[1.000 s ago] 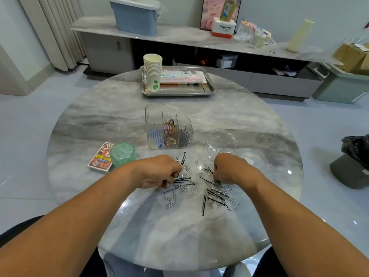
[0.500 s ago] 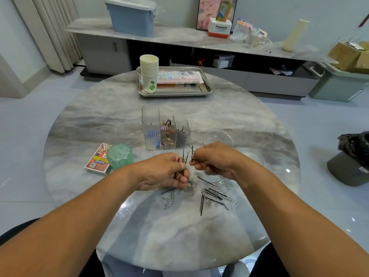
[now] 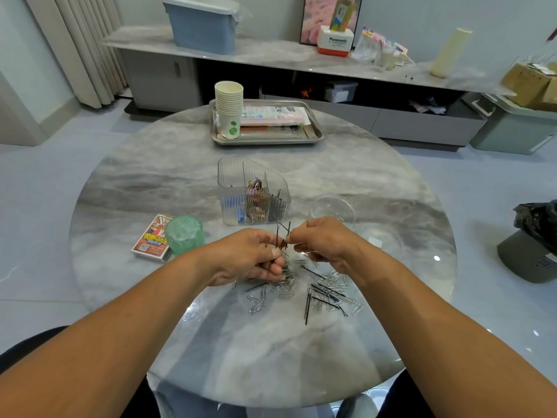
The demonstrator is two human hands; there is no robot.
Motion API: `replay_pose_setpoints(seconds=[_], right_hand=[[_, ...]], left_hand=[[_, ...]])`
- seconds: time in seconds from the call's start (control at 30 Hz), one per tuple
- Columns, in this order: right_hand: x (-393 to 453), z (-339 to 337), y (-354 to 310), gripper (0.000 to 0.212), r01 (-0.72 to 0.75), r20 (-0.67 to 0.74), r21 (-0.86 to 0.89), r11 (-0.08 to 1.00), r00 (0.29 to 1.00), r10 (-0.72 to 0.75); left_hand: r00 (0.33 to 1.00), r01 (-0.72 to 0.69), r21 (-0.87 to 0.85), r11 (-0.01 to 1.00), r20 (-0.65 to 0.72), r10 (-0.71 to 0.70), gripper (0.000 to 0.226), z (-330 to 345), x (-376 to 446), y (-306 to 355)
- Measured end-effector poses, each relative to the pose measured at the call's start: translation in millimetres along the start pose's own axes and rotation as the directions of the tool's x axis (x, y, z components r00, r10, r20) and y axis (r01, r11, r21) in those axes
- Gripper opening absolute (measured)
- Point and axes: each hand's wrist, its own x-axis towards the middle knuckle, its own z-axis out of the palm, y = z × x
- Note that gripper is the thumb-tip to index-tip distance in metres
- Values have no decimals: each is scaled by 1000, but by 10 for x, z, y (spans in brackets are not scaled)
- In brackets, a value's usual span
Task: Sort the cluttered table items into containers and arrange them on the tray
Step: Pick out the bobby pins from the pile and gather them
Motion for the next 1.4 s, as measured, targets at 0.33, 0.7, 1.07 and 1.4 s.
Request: replay_pose_setpoints(seconds=[0.33,0.7,1.07,1.4], right_hand=[[-63,112,-1,10,14,49,-75,997,999,-10],[-63,46,-56,11,264,115,-282,922,964,-240],[15,297,125,17,344,246,-845,409,930,-272],[-63,371,68,16,406,345,-884,232,901,-262]], left_hand=[[998,14,-116,993,-64,-21,19,46,28,34],[946,-21,-183,983,-321,-39,21,-43,54,104],[947,114,531,840,-314,70,21,-280,0,-18],[957,129,891,436,-226,180,19,-217,92,-190]])
